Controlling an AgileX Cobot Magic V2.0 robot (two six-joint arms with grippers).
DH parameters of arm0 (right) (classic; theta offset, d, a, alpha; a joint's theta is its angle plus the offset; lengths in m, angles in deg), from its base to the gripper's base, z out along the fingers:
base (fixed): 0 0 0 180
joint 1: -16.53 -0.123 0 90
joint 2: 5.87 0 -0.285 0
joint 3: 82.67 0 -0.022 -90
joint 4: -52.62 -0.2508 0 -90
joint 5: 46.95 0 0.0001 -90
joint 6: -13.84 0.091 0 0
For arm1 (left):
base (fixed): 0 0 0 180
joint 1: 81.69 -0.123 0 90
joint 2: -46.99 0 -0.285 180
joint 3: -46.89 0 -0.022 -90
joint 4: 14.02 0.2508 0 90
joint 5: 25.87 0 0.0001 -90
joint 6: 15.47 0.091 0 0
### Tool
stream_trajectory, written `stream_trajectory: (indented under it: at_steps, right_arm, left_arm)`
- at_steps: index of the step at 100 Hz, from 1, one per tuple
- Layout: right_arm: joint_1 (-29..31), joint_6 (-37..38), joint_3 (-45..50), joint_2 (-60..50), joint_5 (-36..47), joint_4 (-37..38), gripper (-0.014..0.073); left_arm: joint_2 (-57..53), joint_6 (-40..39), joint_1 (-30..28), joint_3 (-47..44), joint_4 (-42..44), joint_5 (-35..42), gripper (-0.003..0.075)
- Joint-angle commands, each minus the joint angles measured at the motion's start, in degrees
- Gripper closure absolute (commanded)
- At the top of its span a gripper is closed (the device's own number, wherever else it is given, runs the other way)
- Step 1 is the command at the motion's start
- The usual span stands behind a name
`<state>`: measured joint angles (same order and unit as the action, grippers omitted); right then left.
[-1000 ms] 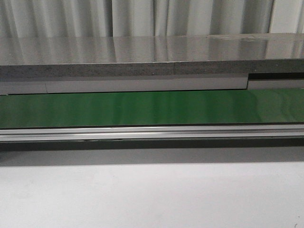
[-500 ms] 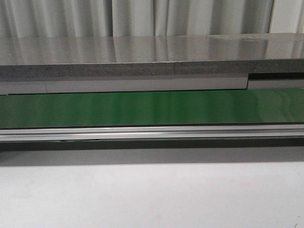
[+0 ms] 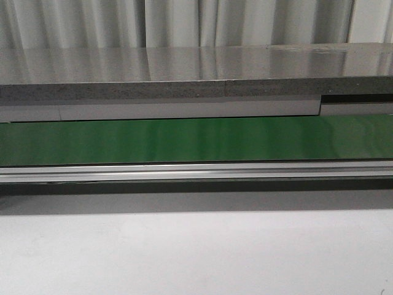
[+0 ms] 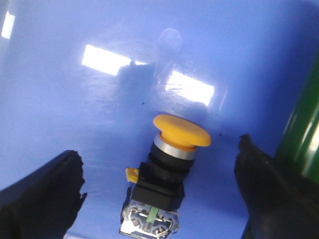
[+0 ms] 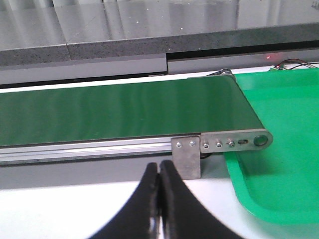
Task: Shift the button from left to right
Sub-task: 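Close the left gripper on the button's black base and lift it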
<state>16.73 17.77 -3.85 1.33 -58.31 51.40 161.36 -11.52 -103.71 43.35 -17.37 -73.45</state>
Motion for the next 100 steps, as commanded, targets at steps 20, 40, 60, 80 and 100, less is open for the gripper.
stream_trajectory:
  at_steps: [20, 40, 60, 80, 100]
  right_arm:
    - [0.34, -0.16, -0.85, -1.16, 4.76, 0.03, 0.0661]
    - [0.34, -0.16, -0.85, -1.16, 4.76, 0.03, 0.0661]
    - [0.34, -0.16, -0.85, -1.16, 4.76, 0.03, 0.0661]
    - [0.34, -0.16, -0.85, -1.16, 4.76, 0.03, 0.0661]
    - [0.34, -0.16, -0.85, -1.16, 4.76, 0.03, 0.0661]
  left_arm:
    - [-2.37, -0.18, -0.1, 1.56, 1.06, 0.77, 0.0123]
    - [-2.37, -0.18, -0.1, 1.5, 1.26, 0.39, 0.0143]
    - [-2.37, -0.18, -0.1, 1.5, 1.99, -0.32, 0.0174]
    - [-2.37, -0.18, -0.1, 1.03, 1.99, -0.69, 0.0174]
    - [-2.25, -0.08, -0.1, 0.31, 1.99, -0.46, 0.0174]
